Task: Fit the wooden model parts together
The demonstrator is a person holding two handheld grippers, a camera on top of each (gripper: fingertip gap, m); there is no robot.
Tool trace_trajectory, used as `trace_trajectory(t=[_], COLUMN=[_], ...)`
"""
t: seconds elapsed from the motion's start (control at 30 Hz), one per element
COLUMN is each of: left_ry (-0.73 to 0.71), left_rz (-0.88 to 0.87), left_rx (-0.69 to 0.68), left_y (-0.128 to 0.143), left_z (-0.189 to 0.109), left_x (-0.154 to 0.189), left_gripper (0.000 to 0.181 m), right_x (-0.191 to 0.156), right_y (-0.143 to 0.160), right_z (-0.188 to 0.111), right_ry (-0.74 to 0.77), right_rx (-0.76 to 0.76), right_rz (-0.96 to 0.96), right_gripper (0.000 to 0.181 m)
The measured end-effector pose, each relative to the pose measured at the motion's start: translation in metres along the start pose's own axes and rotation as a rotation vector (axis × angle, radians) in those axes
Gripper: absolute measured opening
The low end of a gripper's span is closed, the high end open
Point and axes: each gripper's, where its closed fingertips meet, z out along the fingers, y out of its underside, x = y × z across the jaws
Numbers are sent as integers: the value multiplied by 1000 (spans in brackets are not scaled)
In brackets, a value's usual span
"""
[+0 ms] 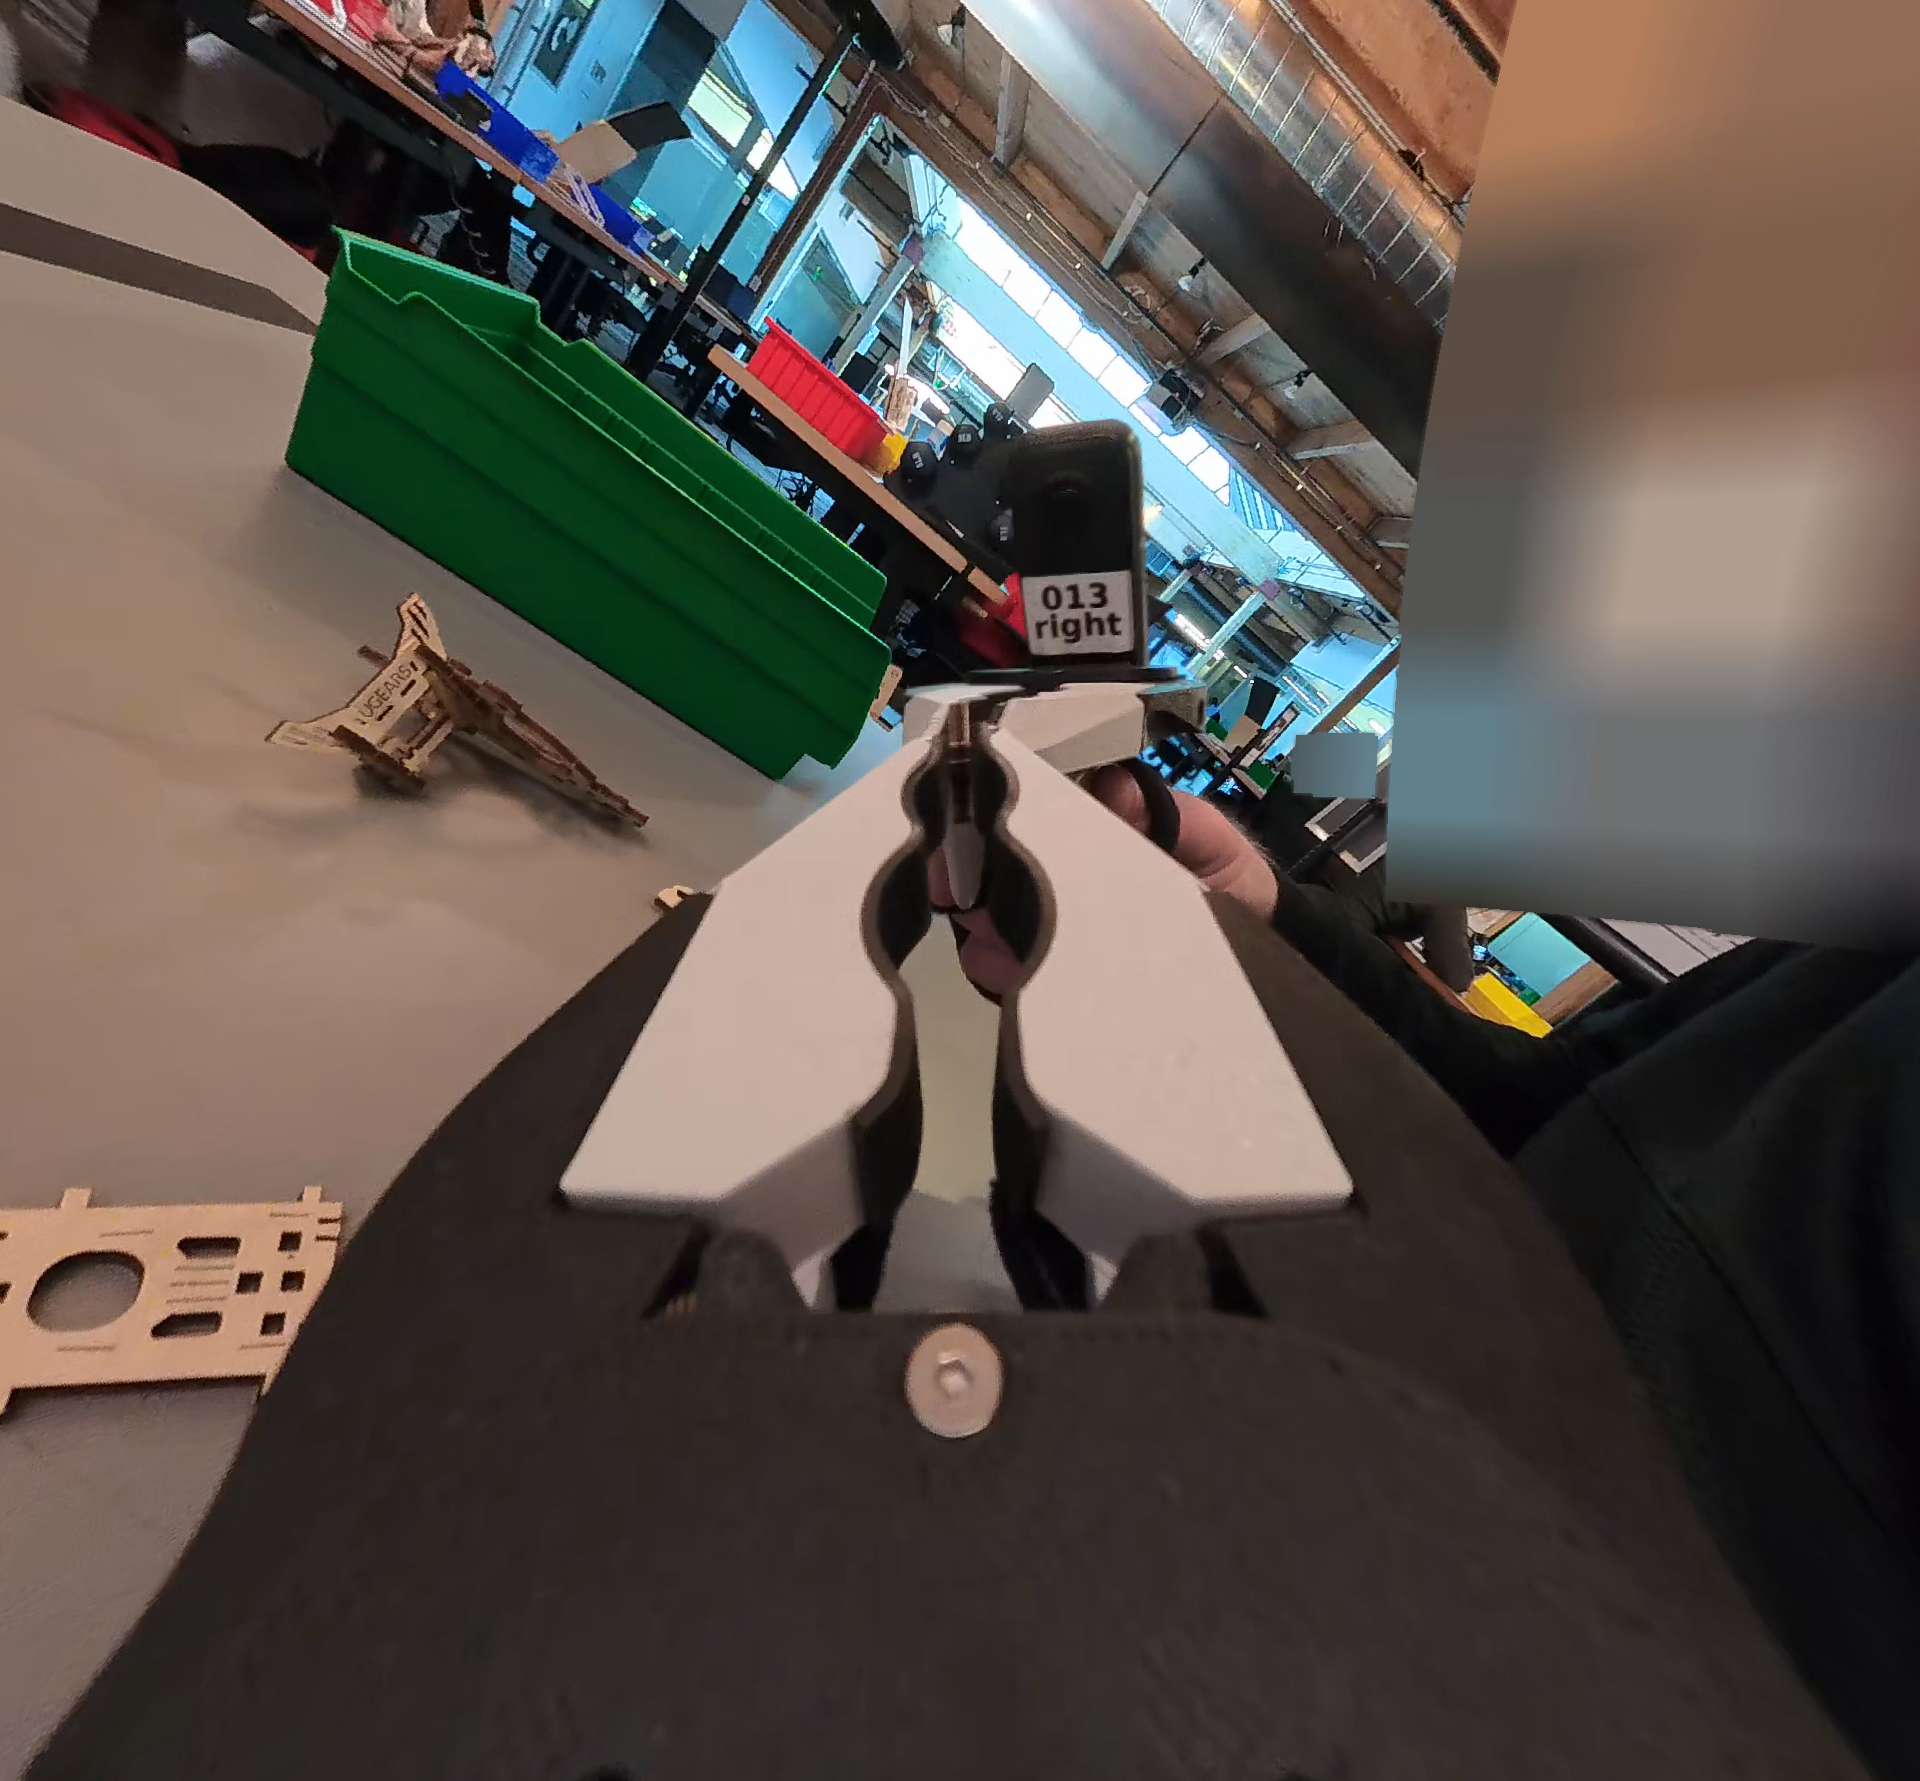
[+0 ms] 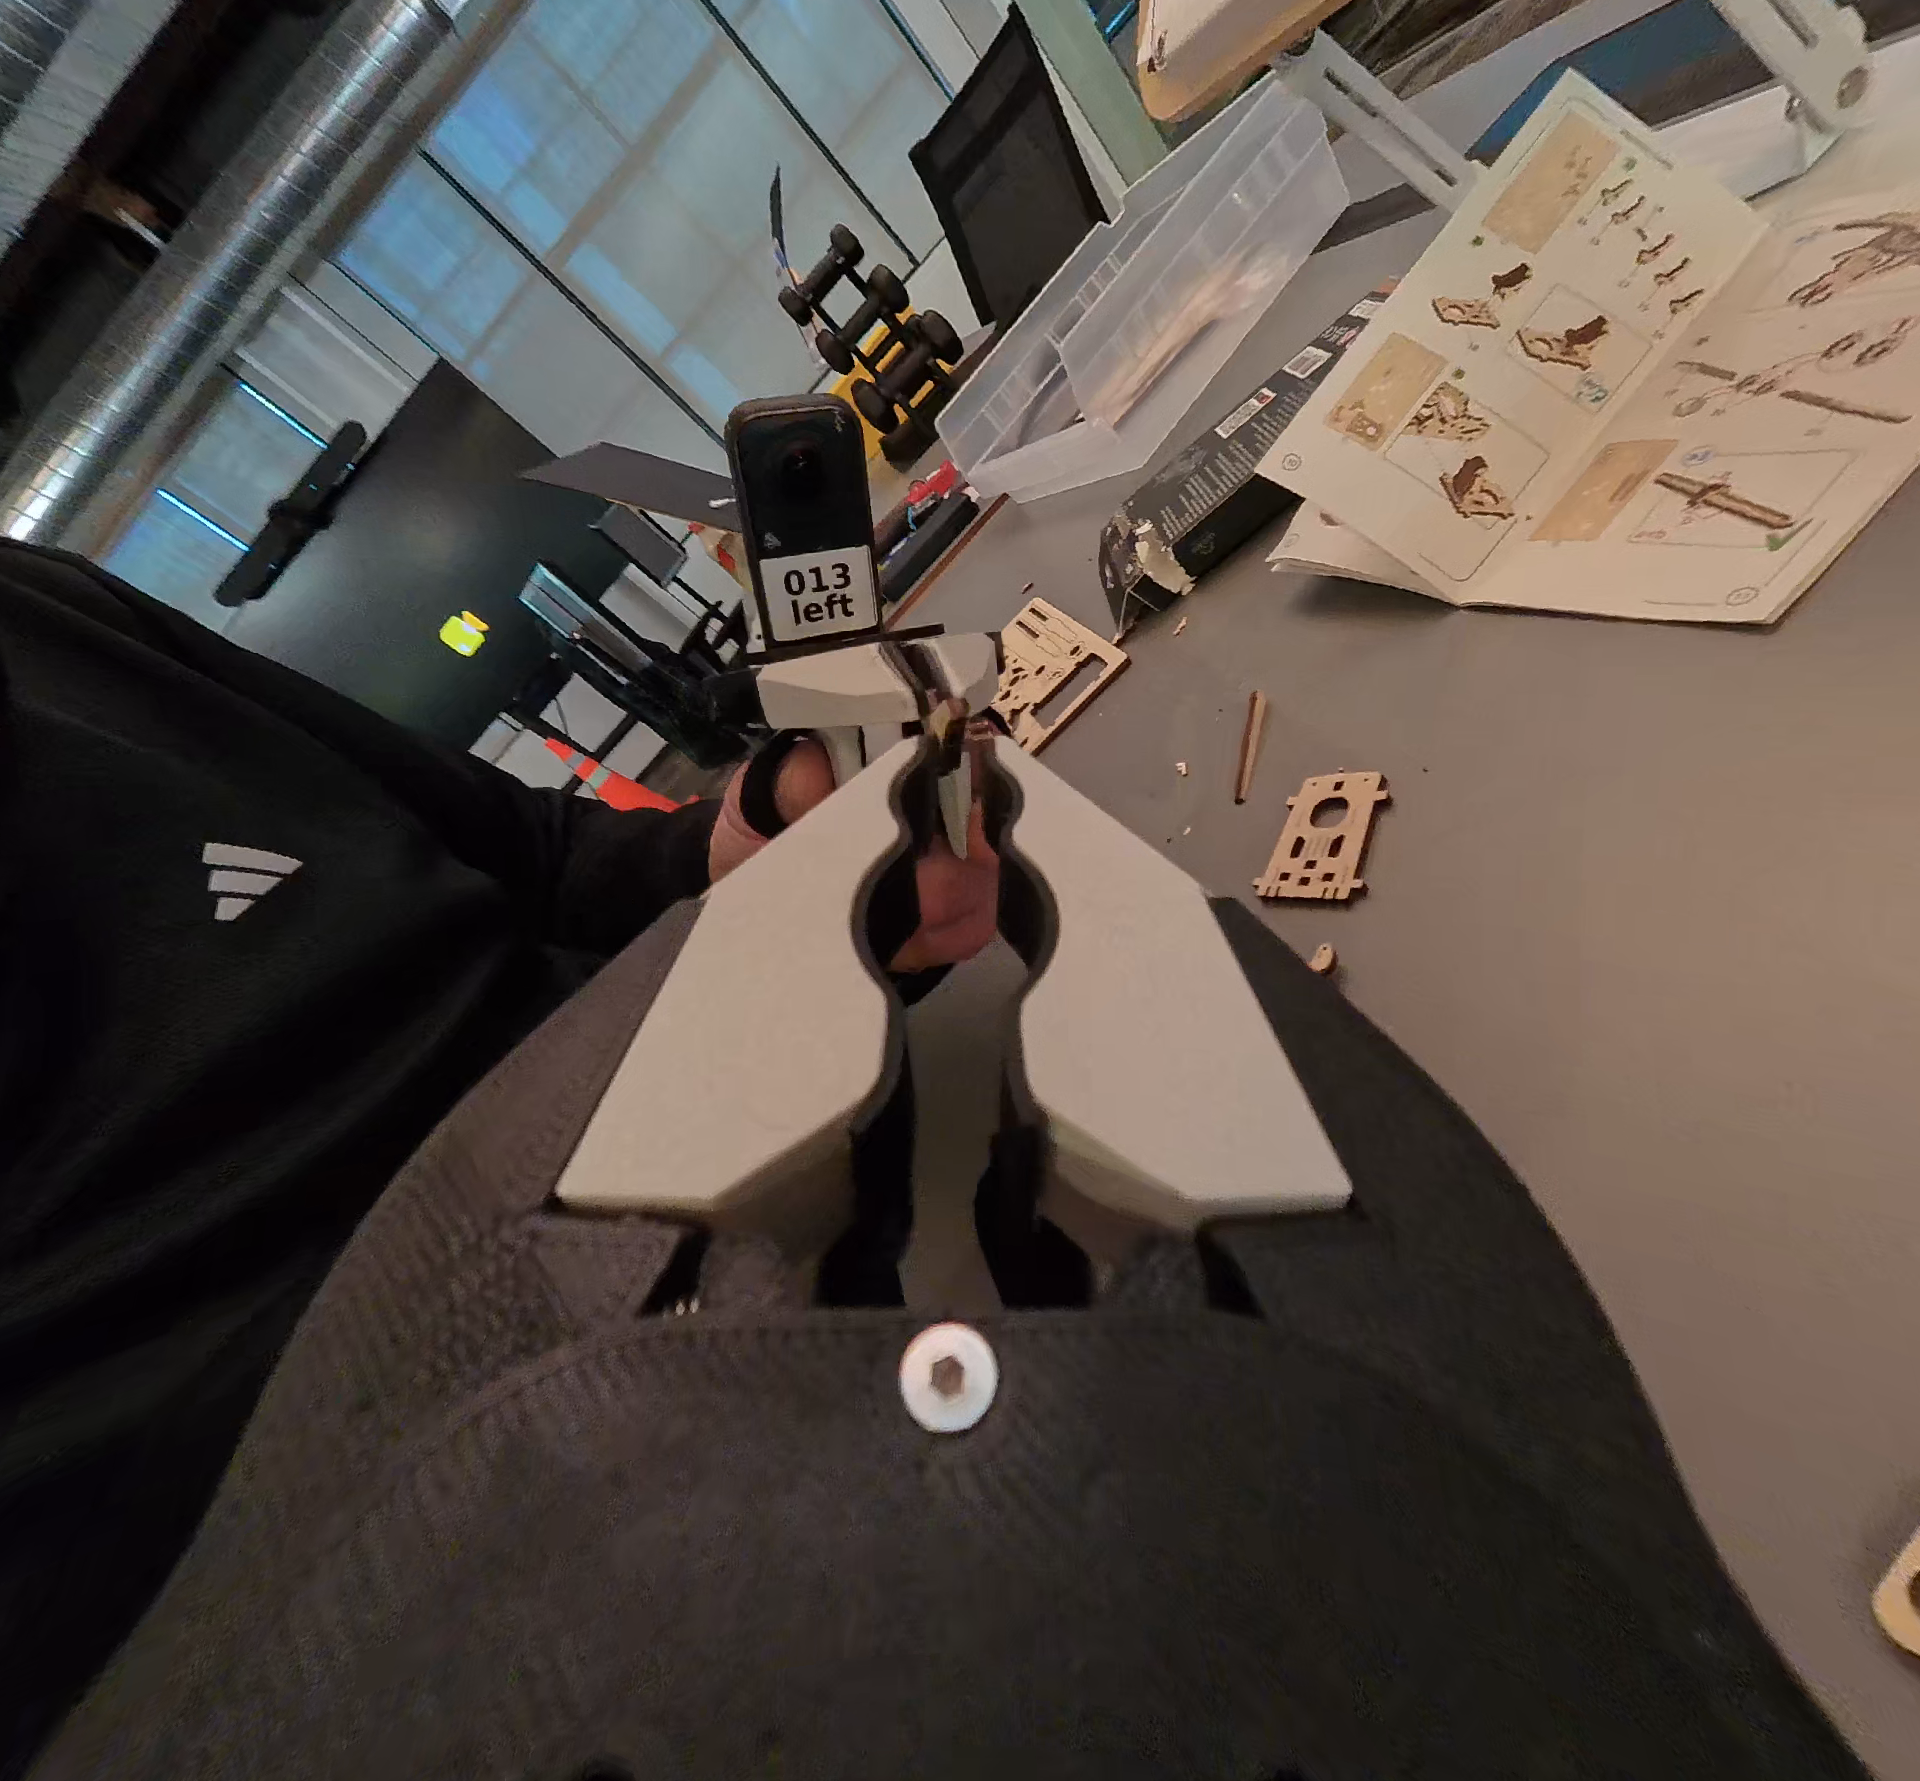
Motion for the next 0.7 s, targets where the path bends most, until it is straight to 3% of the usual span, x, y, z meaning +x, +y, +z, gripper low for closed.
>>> trace_trajectory(t=[0.5,0.7], left_ry=[-74,-95], left_rz=[83,141], left_rx=[-15,4], left_y=[-1,-5], left_z=[-4,-4], left_x=[-7,-6], left_gripper=[2,2], right_x=[6,3], right_y=[2,-2], right_z=[7,7], right_ry=[240,249], right_rx=[-79,-58], right_rz=[-276,-246], right_gripper=[2,2])
